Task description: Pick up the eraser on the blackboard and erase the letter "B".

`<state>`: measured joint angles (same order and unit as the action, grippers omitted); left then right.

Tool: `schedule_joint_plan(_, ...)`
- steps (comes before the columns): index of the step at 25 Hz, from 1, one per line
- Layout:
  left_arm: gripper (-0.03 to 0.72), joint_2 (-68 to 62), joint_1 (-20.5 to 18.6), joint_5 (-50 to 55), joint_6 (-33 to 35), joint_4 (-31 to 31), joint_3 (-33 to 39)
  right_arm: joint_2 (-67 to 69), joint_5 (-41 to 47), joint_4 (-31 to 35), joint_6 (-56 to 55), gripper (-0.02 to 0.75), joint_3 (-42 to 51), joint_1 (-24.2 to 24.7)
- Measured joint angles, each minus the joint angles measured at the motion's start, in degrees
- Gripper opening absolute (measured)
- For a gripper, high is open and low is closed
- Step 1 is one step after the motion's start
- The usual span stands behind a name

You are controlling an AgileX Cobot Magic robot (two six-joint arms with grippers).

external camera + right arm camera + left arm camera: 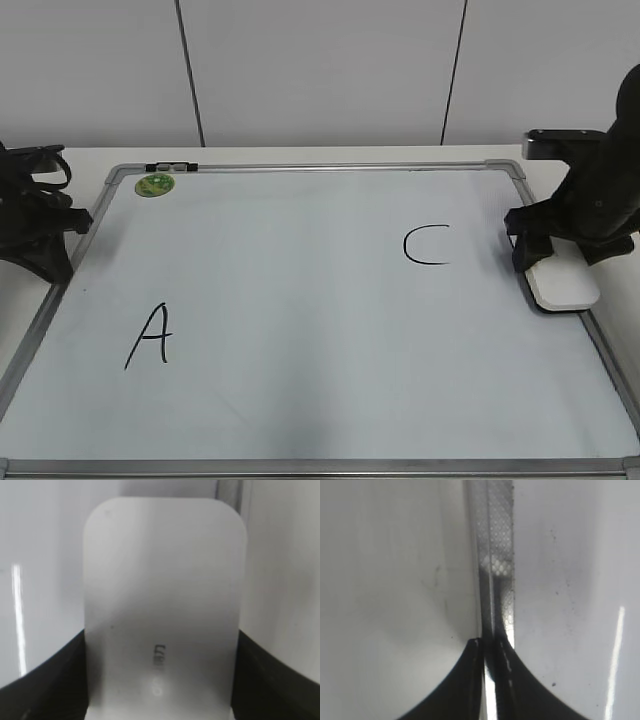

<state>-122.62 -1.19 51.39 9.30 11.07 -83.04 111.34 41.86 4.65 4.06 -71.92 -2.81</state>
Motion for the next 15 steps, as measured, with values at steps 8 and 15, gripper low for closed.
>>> schedule_joint_plan(8,0.013,0.0,0.0,0.0,0.0,0.0,0.0,0.0,-1.4,0.5,0.1,0.555,0.0,0.0)
schedule_joint_plan(15,0.013,0.0,0.0,0.0,0.0,0.0,0.0,1.3,-1.5,0.5,0.1,0.555,-0.1,0.0)
